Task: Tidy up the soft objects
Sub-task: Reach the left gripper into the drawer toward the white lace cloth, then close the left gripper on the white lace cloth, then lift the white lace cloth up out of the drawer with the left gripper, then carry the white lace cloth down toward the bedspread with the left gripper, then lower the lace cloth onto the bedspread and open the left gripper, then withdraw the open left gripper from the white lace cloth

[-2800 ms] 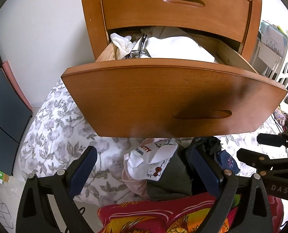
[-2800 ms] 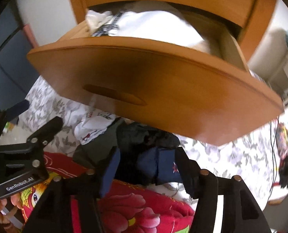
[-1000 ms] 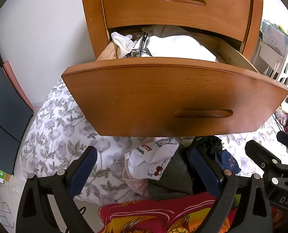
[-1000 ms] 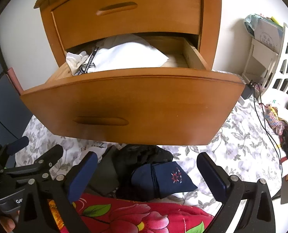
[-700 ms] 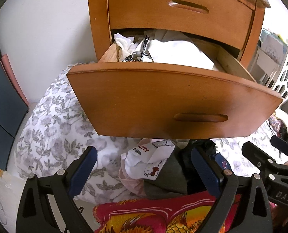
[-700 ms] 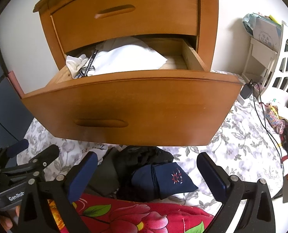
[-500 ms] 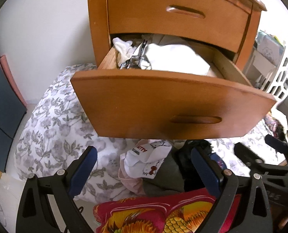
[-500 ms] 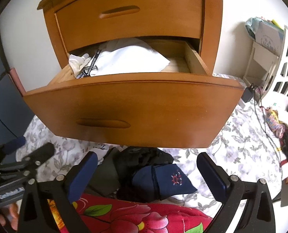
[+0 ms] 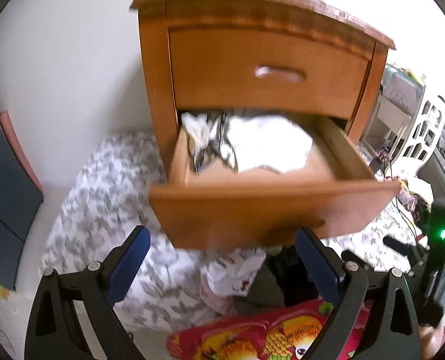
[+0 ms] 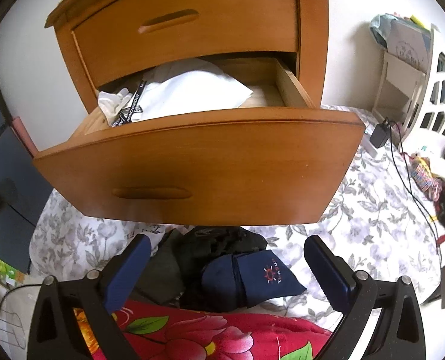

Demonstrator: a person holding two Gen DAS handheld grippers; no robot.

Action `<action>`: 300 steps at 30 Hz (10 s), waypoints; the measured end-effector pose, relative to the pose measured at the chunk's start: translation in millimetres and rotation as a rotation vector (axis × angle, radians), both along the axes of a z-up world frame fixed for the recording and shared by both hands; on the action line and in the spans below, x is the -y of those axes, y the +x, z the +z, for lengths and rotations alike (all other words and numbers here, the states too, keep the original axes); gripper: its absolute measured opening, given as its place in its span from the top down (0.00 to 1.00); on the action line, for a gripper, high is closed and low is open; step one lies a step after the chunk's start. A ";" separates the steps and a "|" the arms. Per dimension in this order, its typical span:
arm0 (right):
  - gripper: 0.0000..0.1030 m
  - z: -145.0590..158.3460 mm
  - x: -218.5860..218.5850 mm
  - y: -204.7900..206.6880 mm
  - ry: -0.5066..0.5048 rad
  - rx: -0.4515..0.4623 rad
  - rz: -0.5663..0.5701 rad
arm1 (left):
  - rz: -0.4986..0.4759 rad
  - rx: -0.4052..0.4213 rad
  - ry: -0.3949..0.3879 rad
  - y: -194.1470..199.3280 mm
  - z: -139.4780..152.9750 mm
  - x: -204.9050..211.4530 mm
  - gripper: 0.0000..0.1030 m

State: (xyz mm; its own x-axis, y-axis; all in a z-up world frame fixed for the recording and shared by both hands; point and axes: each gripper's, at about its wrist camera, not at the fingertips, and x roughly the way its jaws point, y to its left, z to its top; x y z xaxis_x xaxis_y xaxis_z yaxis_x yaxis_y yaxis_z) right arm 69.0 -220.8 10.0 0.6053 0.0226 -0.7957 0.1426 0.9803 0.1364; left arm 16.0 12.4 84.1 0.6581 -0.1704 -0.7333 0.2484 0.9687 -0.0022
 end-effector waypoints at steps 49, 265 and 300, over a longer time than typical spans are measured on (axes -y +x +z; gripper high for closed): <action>0.00 -22.3 10.5 9.1 0.159 -0.062 0.033 | 0.163 -0.312 0.060 251.4 -50.9 17.1 0.42; 0.00 -23.8 16.3 3.6 0.143 -0.091 -0.031 | -0.068 -0.240 -0.136 23.0 -102.2 30.3 0.98; 0.00 -25.2 16.4 3.1 0.133 -0.095 -0.033 | 0.038 -0.183 -0.112 16.3 -89.1 16.4 0.08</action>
